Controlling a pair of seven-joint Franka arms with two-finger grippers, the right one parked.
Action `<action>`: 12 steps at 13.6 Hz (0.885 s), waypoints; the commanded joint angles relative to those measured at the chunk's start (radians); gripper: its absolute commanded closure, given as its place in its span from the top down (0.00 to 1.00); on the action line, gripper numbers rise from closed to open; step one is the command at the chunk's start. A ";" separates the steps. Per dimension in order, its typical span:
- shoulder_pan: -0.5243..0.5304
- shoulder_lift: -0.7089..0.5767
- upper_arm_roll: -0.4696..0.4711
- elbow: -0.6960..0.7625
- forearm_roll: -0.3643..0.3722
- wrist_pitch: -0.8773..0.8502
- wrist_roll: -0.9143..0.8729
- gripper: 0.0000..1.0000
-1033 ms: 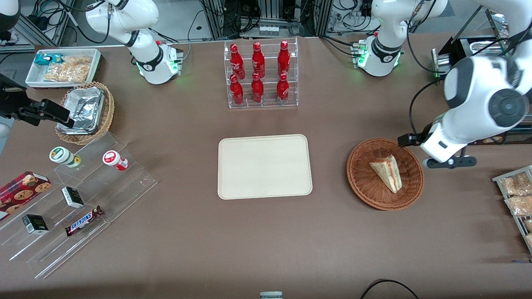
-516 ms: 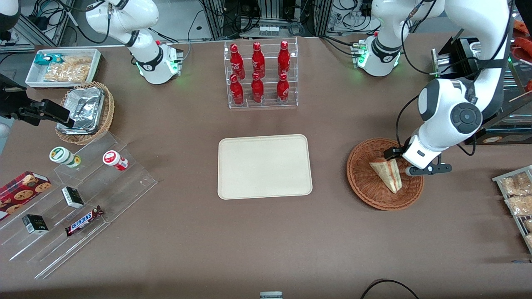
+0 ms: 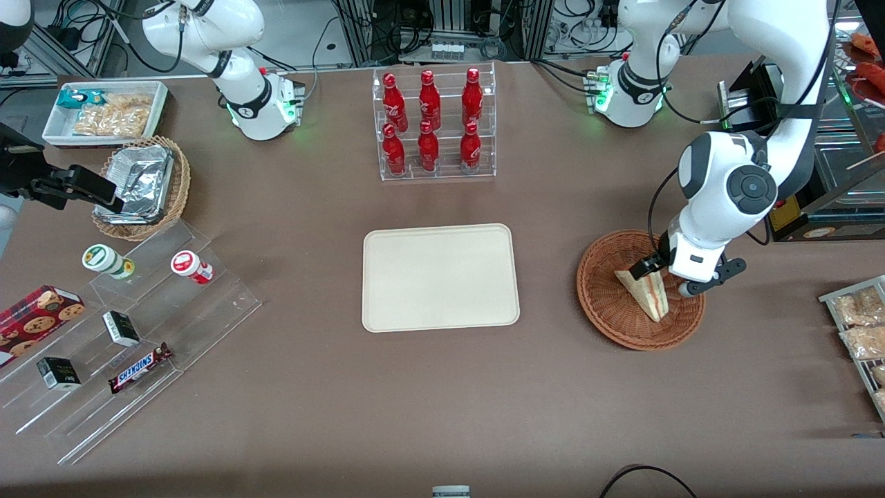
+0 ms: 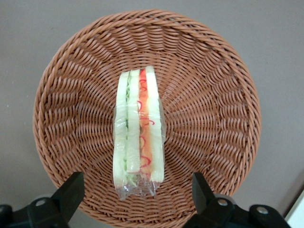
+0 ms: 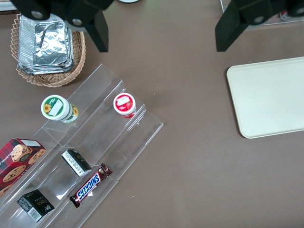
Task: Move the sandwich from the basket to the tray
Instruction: 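Close the left gripper on the sandwich's wrapped edge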
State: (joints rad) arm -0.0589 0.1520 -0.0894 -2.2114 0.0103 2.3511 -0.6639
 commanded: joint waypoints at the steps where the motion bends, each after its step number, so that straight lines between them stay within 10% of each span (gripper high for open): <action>1: -0.004 0.015 0.004 -0.005 -0.001 0.024 -0.080 1.00; 12: -0.002 0.130 0.004 0.001 0.000 0.146 -0.080 1.00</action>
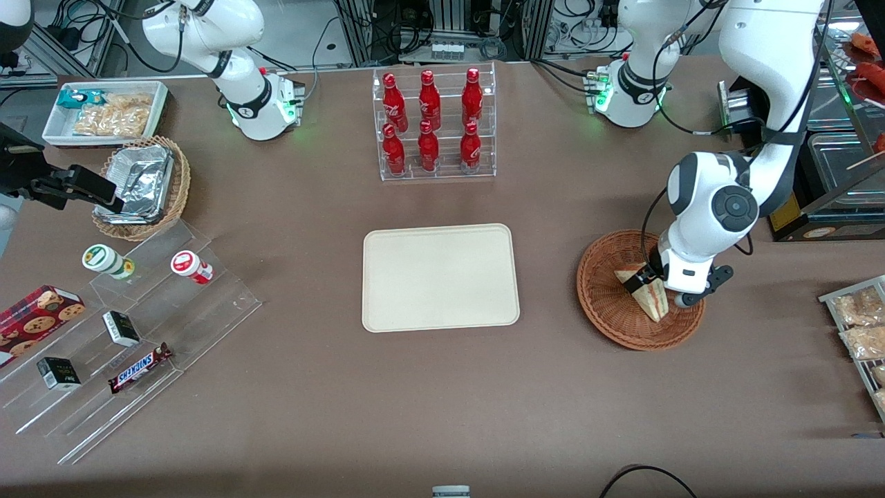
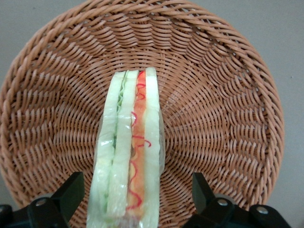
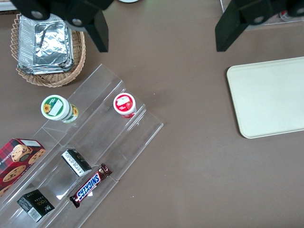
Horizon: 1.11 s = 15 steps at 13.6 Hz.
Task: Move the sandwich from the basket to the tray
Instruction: 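Close the left gripper on the sandwich's wrapped edge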
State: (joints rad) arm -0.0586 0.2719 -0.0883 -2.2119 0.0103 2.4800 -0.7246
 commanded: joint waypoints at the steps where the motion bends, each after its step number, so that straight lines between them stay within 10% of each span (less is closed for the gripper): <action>1: -0.003 0.012 0.002 0.001 0.000 0.013 -0.019 0.99; 6: -0.001 -0.013 0.004 0.004 0.002 -0.051 -0.004 0.15; 15: -0.053 -0.031 -0.024 0.253 -0.001 -0.451 0.048 0.10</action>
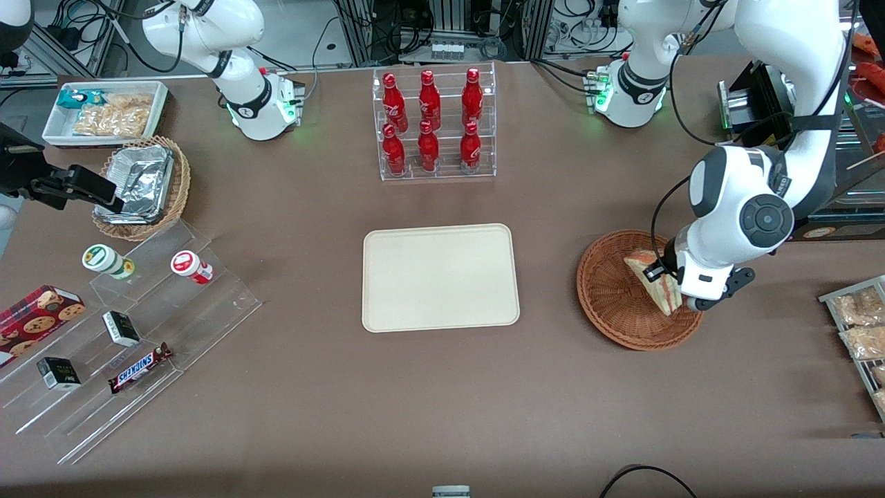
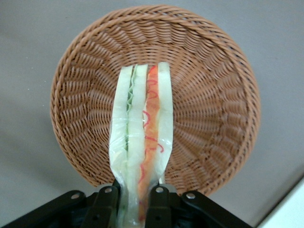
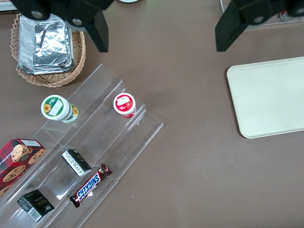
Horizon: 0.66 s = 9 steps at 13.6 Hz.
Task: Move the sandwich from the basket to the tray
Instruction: 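Lift the sandwich and carry it over the cream tray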
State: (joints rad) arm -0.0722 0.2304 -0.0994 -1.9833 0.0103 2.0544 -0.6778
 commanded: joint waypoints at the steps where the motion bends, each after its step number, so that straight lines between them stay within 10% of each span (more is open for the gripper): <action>1: -0.078 0.026 -0.020 0.055 0.000 -0.029 0.007 0.07; 9: -0.352 0.279 -0.025 0.421 -0.006 -0.169 -0.063 0.06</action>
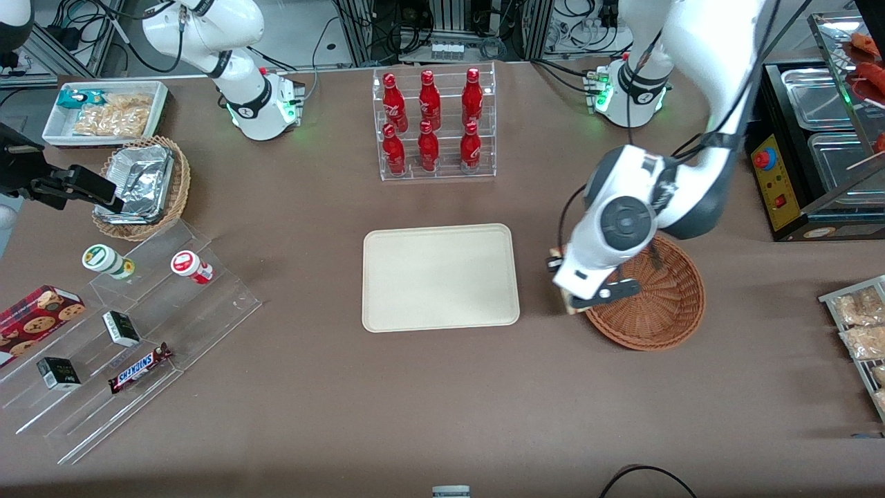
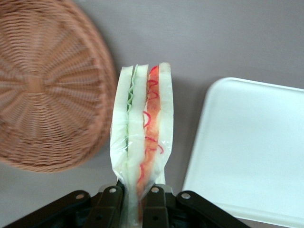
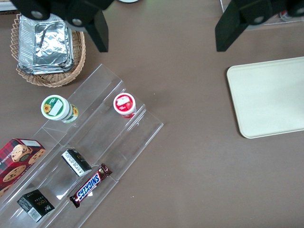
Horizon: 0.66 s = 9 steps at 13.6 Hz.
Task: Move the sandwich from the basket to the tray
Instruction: 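Lift the sandwich and carry it over the cream tray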
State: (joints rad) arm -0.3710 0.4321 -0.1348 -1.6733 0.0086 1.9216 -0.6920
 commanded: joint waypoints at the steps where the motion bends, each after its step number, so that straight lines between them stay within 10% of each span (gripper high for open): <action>1: -0.078 0.101 0.011 0.142 -0.005 -0.035 -0.075 0.06; 9: -0.253 0.313 0.011 0.354 -0.009 0.045 -0.266 0.06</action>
State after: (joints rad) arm -0.5884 0.6844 -0.1358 -1.3934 0.0055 1.9439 -0.9104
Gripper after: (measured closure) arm 0.850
